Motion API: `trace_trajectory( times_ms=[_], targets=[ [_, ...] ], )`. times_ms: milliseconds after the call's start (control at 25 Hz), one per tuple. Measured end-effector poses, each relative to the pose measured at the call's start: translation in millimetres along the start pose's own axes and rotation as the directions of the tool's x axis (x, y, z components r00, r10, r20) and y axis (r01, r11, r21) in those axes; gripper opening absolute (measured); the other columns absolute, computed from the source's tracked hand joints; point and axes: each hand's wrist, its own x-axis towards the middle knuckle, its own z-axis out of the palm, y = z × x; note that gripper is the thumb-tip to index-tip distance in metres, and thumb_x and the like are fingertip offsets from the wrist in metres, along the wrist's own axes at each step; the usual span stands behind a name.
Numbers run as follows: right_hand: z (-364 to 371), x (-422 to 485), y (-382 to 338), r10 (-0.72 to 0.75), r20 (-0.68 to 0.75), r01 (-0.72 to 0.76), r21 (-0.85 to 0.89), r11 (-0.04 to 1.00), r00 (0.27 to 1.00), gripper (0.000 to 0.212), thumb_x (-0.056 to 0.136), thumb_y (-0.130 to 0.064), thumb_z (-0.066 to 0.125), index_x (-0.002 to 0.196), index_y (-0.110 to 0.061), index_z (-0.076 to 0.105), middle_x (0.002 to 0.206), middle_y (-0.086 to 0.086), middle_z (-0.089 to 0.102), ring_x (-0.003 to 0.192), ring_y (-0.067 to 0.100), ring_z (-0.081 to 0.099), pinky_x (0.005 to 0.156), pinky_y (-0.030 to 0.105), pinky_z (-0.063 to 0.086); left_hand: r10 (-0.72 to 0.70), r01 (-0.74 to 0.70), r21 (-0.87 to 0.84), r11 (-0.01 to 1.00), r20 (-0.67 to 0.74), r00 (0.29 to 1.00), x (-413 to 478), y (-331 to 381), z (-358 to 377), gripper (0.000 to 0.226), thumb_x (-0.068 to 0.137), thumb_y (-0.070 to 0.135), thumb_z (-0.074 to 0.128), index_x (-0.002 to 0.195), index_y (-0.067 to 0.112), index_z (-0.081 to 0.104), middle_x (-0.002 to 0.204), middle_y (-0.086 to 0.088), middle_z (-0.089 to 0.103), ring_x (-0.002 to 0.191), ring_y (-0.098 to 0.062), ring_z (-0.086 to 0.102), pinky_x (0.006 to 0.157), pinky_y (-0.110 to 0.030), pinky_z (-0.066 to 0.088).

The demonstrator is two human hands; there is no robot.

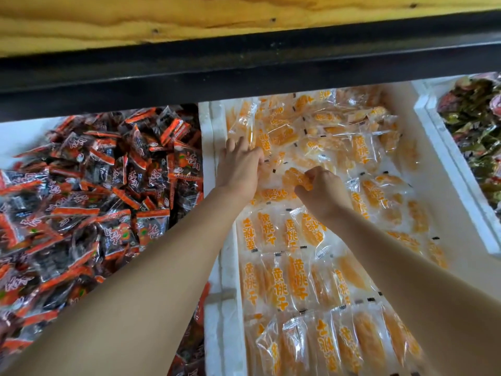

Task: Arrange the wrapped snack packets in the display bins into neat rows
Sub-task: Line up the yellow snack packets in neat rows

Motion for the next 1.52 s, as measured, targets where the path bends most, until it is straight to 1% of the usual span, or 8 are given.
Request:
trace_trajectory(
  times_ms=[280,400,520,640,920,1200,1360,1520],
  targets=[
    [-23,-32,9,0.066,-0.100,-0.037,0.272,0.962,0.993,0.030,0.087,-0.023,0.061,0.115,-0.011,0.055,0.081,-0.008,0.056,0.066,0.008,0.051,0.050,0.007,0.035,0.177,-0.277,-0.270,0.922,-0.341,0.923,-30,21,-17,0.018,0.092,0.020,0.060,0.098,0.005,0.053,0.089,-0.007,0.064,0.085,-0.024,0.058,0.078,-0.035,0.041],
    [-42,-58,14,0.105,-0.044,-0.079,0.388,0.918,0.994,0.026,0.087,-0.024,0.062,0.109,-0.020,0.051,0.079,-0.013,0.056,0.066,0.004,0.055,0.052,0.013,0.038,0.085,-0.255,-0.520,0.815,-0.328,0.941,-59,44,-24,0.017,0.098,0.022,0.048,0.102,0.006,0.043,0.086,-0.006,0.060,0.073,-0.020,0.061,0.057,-0.034,0.048],
    [-51,-87,28,0.093,0.055,-0.106,0.338,0.935,0.994,0.028,0.085,-0.028,0.065,0.106,-0.020,0.049,0.087,-0.011,0.059,0.072,0.005,0.058,0.053,0.011,0.039,0.001,-0.214,-0.676,0.705,-0.301,0.954,-87,56,-24,0.015,0.100,0.027,0.045,0.099,0.014,0.038,0.081,0.000,0.055,0.072,-0.017,0.059,0.055,-0.035,0.048],
    [-44,-118,42,0.071,0.140,-0.103,0.235,0.966,0.988,0.036,0.084,-0.030,0.067,0.110,-0.024,0.044,0.089,-0.011,0.058,0.073,0.000,0.056,0.054,0.009,0.042,-0.056,-0.128,-0.770,0.624,-0.208,0.977,-109,59,-23,0.012,0.098,0.028,0.048,0.100,0.020,0.040,0.075,0.012,0.049,0.065,-0.002,0.051,0.054,-0.017,0.039],
    [-4,-144,63,0.053,0.213,-0.061,0.033,0.998,0.976,0.046,0.084,-0.039,0.065,0.116,-0.018,0.039,0.104,-0.003,0.055,0.086,0.014,0.054,0.072,0.026,0.044,-0.241,0.188,-0.897,0.400,0.095,0.966,-143,63,-27,0.010,0.099,0.027,0.044,0.103,0.018,0.046,0.075,0.010,0.046,0.062,0.008,0.048,0.059,-0.007,0.039],
    [-10,-145,62,-0.028,0.172,0.036,-0.045,0.998,0.985,0.042,0.086,-0.042,0.059,0.112,-0.015,0.040,0.110,0.000,0.052,0.089,0.017,0.056,0.073,0.028,0.047,-0.246,0.469,-0.859,0.204,0.419,0.874,-162,68,-21,0.021,0.096,0.026,0.050,0.112,0.013,0.048,0.093,0.007,0.045,0.073,0.000,0.043,0.063,-0.018,0.036],
    [-31,-164,47,-0.083,0.092,0.050,0.322,0.946,0.992,0.020,0.091,-0.032,0.052,0.110,-0.025,0.049,0.105,-0.008,0.059,0.091,0.000,0.058,0.075,0.011,0.043,-0.173,0.441,-0.886,0.140,0.417,0.892,-171,77,-16,0.025,0.091,0.019,0.062,0.114,0.027,0.056,0.096,0.004,0.062,0.078,0.004,0.060,0.062,-0.007,0.045],
    [-52,-185,47,0.130,0.268,-0.293,0.759,0.582,0.955,0.025,0.080,-0.023,0.060,0.098,-0.005,0.057,0.084,0.008,0.068,0.080,0.014,0.066,0.075,0.024,0.057,-0.057,0.329,-0.918,0.222,0.325,0.944,-186,102,-4,0.025,0.086,0.016,0.069,0.107,0.027,0.064,0.092,0.006,0.068,0.078,-0.007,0.065,0.071,-0.022,0.054]
  ],
)
